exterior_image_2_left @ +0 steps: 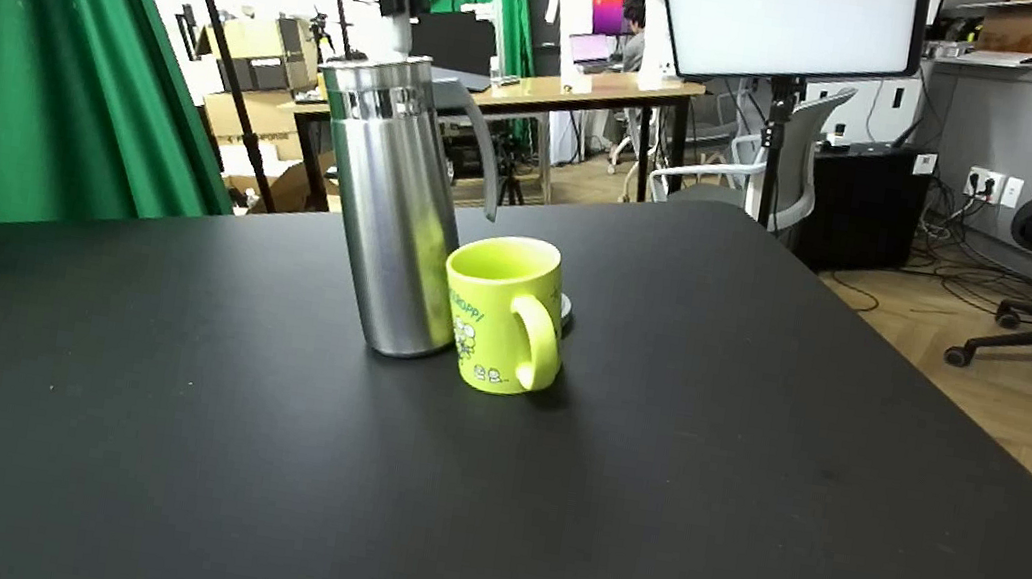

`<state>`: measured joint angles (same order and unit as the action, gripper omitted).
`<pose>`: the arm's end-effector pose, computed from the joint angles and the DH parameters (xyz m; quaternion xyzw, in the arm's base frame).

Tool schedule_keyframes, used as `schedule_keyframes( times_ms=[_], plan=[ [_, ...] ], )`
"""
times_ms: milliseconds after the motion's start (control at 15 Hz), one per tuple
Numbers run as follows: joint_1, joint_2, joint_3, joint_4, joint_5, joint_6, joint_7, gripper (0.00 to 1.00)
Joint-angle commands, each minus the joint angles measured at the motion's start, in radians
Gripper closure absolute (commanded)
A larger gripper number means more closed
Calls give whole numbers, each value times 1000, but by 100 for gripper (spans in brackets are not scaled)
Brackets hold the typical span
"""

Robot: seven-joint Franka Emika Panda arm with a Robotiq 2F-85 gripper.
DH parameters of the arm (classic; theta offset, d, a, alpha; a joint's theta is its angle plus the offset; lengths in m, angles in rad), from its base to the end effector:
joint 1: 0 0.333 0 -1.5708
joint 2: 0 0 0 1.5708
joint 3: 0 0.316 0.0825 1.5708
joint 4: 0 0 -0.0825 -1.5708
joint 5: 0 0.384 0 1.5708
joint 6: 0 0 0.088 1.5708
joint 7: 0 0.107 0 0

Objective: Clean the bottle by moving the brush up and down.

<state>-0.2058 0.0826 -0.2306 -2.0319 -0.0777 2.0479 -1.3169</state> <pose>0.5067 -0.2391 0.4019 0.8951 0.4427 -0.0540 0.0029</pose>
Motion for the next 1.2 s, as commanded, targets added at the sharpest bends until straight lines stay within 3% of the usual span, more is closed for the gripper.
schedule_keyframes(
  times_ms=[0,533,1133],
  plan=[
    [-4,-97,15,5,-28,-40,5,96],
    [17,-237,8,16,-36,-70,0,96],
    [4,-74,-3,-20,-11,5,-32,96]
  ],
)
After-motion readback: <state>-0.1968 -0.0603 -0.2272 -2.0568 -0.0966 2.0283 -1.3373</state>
